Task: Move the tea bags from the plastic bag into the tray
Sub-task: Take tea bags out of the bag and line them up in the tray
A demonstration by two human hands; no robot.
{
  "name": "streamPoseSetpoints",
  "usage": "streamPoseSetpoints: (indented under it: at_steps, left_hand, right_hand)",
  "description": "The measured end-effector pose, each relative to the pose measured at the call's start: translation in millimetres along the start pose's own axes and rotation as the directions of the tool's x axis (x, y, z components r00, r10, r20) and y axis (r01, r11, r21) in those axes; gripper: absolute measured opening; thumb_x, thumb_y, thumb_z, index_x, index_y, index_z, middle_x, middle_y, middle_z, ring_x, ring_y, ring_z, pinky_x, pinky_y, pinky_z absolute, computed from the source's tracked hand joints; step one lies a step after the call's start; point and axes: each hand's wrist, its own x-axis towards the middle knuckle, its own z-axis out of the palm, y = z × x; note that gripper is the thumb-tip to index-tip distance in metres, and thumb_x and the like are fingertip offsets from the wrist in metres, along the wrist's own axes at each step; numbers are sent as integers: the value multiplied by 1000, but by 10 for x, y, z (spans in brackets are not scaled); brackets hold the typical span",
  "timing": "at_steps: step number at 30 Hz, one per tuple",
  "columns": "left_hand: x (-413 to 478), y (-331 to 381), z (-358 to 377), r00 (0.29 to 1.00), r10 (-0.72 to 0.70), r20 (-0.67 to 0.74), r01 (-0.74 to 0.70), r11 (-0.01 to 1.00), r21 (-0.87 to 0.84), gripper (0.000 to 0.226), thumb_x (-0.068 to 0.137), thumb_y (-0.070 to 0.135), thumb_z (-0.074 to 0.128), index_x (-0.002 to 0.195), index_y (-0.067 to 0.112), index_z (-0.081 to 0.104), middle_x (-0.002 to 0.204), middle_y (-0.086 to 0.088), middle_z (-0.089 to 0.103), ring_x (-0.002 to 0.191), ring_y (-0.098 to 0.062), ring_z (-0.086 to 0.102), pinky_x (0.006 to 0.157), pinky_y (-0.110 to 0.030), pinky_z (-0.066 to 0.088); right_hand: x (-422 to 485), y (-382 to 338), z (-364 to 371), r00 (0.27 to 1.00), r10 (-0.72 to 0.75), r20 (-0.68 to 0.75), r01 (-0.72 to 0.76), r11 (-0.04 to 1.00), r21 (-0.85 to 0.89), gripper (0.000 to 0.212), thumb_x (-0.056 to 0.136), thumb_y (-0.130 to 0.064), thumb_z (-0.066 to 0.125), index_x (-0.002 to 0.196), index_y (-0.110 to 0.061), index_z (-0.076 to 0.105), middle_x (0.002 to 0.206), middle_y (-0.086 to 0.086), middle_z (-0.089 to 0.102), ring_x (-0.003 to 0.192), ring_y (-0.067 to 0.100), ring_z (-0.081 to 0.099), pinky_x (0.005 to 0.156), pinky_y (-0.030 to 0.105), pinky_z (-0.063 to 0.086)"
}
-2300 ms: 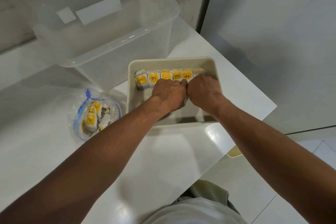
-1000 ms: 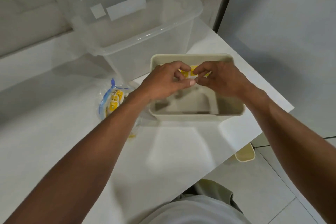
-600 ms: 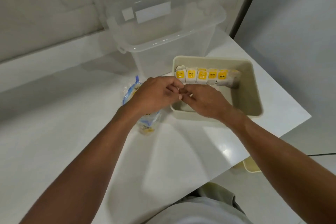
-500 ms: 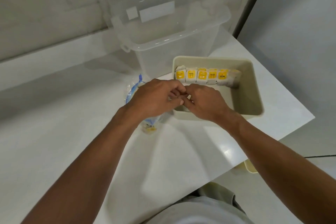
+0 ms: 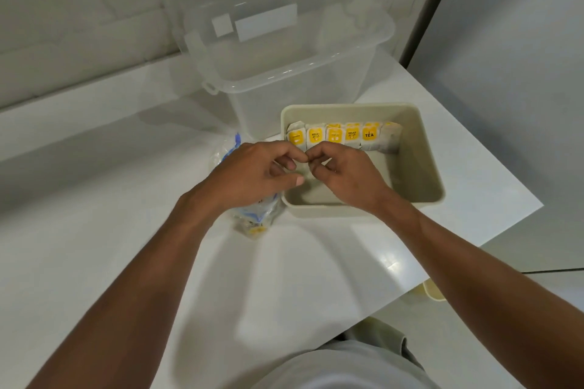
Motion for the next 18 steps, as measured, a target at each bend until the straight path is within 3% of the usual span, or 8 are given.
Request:
streamPoseSetpoints:
  at_steps: [3,7,12,18]
  left_hand:
    - [-41,0,-49,999,-17,-30,13,992,-125,29,88,33,73,116,39,67,102,14,68,87,-1,68,79,-22,52]
    - [-87,-86,-132,989,-59,-139,28,977,-212,26,93,19,64,109,40,68,97,12,71,83,-11,71,72,-37,58]
    - [-128,-273,-269,967,-166,-195,146,983,-113,26,92,14,63,106,35,70,93,14,71,75,-4,70,69,-26,52]
    - [-177,-423,-303,956,-221,-195,223,975,-10,21,91,17,65,102,34,70,92,15,70,74,-9,69,59,-22,44]
  right_hand:
    - [63,-36,-4,998,63,-5,-62,986,155,18,89,-17,61,98,-30,70,81,-20,66,64,2,60,68,27,49]
    - [169,-185,-9,1000,-10,-1,10,983,183,16,88,-18,62,96,-28,71,79,-20,65,66,1,59,68,24,46]
    - [290,-386,20,996,-56,71,44,986,160,15,91,-17,63,100,-23,72,80,-21,65,69,-7,59,66,14,42]
    - [342,-482,66,987,-80,141,70,995,70,13,91,-22,64,99,-25,73,81,-18,65,68,-8,59,63,10,39]
